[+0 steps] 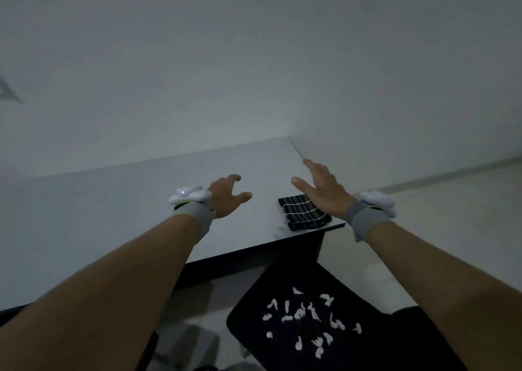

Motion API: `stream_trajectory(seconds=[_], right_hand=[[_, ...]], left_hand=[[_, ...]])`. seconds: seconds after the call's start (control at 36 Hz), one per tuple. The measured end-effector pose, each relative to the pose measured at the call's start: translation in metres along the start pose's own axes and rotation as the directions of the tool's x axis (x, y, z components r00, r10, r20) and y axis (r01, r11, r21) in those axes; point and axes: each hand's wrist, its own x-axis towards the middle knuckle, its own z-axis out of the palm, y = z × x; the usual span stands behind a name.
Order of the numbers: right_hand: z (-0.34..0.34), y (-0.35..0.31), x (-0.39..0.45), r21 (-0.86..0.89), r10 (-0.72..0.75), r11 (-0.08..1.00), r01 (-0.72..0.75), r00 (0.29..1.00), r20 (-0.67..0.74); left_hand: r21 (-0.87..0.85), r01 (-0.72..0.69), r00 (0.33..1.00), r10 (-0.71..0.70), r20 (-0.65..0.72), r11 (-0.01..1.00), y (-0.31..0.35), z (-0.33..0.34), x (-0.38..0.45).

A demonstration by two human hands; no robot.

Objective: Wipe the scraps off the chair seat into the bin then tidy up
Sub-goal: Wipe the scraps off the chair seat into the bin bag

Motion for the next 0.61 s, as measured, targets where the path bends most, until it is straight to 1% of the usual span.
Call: stream_trajectory(seconds=[0.06, 0.08, 0.11, 0.19, 0.31, 0.42, 0.5, 0.56, 0.61], right_hand=[[0.005, 0.029, 0.03, 0.032, 0.047, 0.998, -0.047, 0.999, 0.001], [0.008, 0.034, 0.031, 0.012, 0.07, 0.997, -0.07, 0.997, 0.01], [0.014, 0.049, 0.043, 0.027, 0.118, 0.993, -0.119, 0.992, 0.039], [0.028, 0.084, 0.072, 0.054, 0.191, 0.979, -0.196, 0.978, 0.081], [0.044, 0.121, 0.103, 0.047, 0.261, 0.962, -0.268, 0.958, 0.117], [0.055, 0.142, 0.13, -0.021, 0.299, 0.954, -0.299, 0.946, 0.124], [0.071, 0.174, 0.159, -0.096, 0.372, 0.927, -0.361, 0.918, 0.136], [0.078, 0.183, 0.168, -0.148, 0.417, 0.906, -0.396, 0.897, 0.15], [0.083, 0.185, 0.169, -0.163, 0.425, 0.901, -0.401, 0.892, 0.152]], left_hand=[[-0.005, 0.029, 0.999, -0.029, 0.038, 1.0, 0.004, 0.021, 0.038], [-0.018, 0.053, 0.997, -0.052, 0.053, 0.998, 0.005, 0.023, 0.037], [-0.026, 0.077, 0.994, -0.075, 0.079, 0.997, 0.006, 0.035, 0.054], [-0.012, 0.13, 0.983, -0.127, 0.129, 0.991, 0.009, 0.066, 0.092], [-0.01, 0.163, 0.969, -0.158, 0.192, 0.987, 0.007, 0.106, 0.134], [-0.095, 0.209, 0.957, -0.184, 0.224, 0.973, 0.004, 0.134, 0.162], [-0.156, 0.255, 0.941, -0.208, 0.265, 0.954, 0.004, 0.169, 0.198], [-0.179, 0.273, 0.937, -0.219, 0.27, 0.945, 0.002, 0.183, 0.209], [-0.204, 0.278, 0.941, -0.223, 0.256, 0.939, 0.002, 0.191, 0.211]])
